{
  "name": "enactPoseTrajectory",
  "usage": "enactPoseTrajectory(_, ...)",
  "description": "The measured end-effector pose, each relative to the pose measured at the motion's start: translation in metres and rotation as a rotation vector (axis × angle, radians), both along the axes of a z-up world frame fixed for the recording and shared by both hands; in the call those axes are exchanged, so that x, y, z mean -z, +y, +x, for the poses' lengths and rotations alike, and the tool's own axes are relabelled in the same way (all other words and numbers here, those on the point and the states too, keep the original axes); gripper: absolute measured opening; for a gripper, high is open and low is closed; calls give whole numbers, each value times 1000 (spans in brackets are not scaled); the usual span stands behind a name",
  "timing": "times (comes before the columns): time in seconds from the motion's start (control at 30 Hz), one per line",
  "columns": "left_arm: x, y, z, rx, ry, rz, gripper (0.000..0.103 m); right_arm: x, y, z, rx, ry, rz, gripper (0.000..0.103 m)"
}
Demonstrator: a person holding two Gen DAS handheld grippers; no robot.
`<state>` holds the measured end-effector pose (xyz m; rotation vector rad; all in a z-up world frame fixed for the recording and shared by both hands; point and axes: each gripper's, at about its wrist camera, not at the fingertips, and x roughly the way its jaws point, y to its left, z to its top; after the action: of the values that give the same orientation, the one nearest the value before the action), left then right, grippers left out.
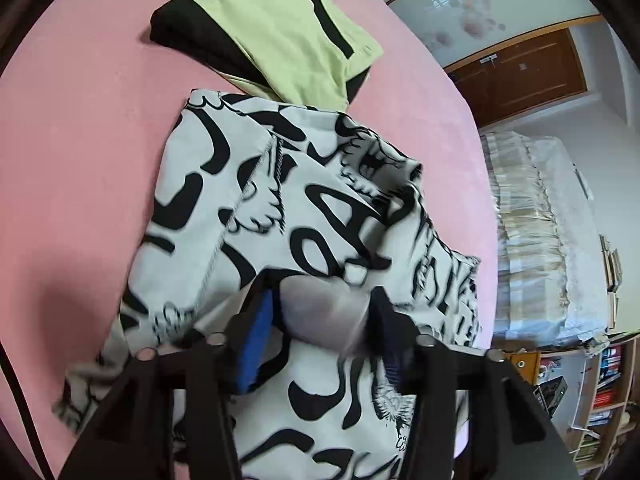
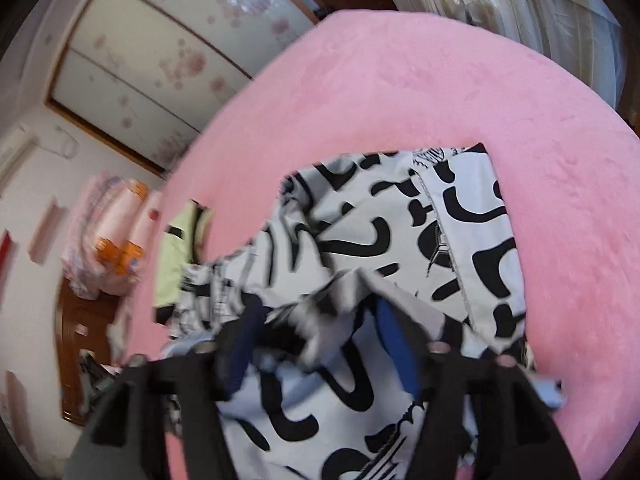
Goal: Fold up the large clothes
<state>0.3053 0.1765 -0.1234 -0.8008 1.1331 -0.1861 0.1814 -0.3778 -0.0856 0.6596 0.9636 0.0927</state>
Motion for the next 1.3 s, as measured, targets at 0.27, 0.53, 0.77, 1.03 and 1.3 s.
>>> enactPoseTrajectory(0.27, -4, -17, 20, 224, -98, 181, 57, 25, 7, 18, -157, 17, -235, 65)
enactPoseTrajectory(0.53, 26, -37, 40, 443, -62, 389, 57, 62, 5, 43, -338, 60, -231, 65)
enactPoseTrajectory(0.77, 48, -33, 52, 451, -39, 362, 56, 83, 4, 48, -365, 95, -128, 55)
enactPoseTrajectory(1.03, 26, -37, 27, 425, -91, 471, 10, 76, 3, 21, -253, 86, -217, 6)
enactPoseTrajectory(1.3, -89, -41, -18, 399, -358, 567, 8, -8, -5, -15, -139, -96, -218, 4)
